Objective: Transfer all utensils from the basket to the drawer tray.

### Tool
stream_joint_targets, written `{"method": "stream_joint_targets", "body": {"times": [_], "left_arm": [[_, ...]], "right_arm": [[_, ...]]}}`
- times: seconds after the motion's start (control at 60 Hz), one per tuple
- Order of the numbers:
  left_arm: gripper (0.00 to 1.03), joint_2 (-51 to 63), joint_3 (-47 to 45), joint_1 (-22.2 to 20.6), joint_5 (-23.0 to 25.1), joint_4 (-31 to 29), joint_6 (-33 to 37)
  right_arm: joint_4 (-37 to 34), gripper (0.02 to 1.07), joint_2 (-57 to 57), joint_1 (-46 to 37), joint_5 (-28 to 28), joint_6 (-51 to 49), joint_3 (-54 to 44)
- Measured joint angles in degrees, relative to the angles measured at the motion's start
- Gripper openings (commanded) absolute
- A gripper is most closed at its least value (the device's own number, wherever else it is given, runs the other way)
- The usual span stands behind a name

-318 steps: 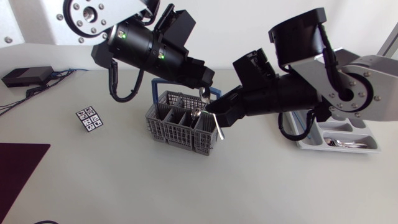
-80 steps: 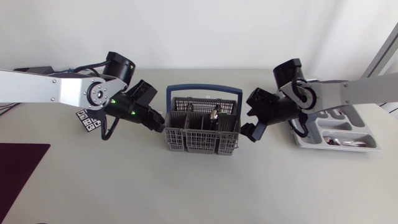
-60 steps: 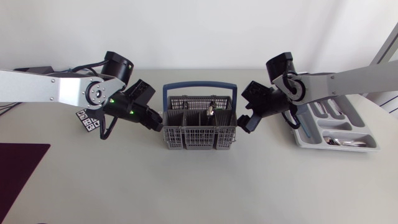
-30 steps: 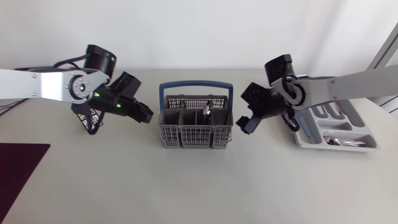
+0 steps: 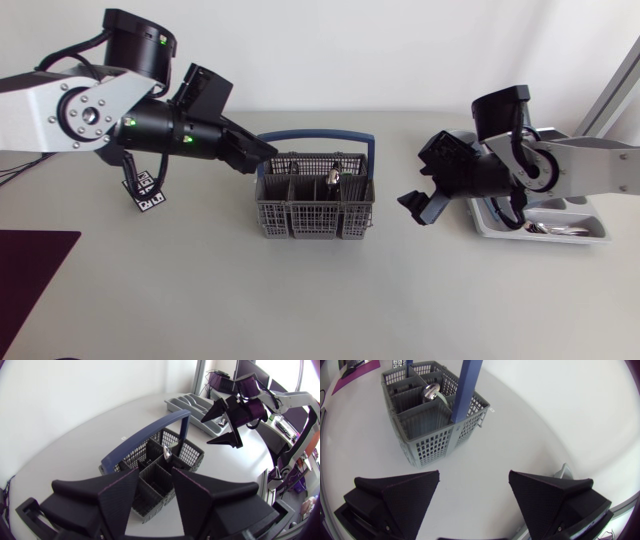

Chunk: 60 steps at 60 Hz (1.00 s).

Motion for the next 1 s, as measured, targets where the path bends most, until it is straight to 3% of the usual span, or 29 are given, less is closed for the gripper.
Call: {"method": "stream_joint_targets", "body": {"times": [0.1,0.283,0.55,1.0], "left_arm": [[0.59,2.7,1.5,-2.2,1.2,0.2,-1.5],[0.60,8.2,3.0,-6.9,1.9,2.7,-4.5],[0.60,14.7,4.4,-8.2,1.9,9.9,-9.6],[0.60,20.2,5.7,-11.6,-9.2,19.2,-10.2]], "right_arm": [[0.0,1.02,-2.7,0.0,-3.0,0.7,-1.5],[-1.4,1.02,-4.4,0.0,-4.3,3.5,-2.4],[-2.5,1.02,-4.4,0.0,-4.4,6.1,-2.4],[-2.5,1.02,-4.4,-0.4,-4.6,6.3,-2.4]]}}
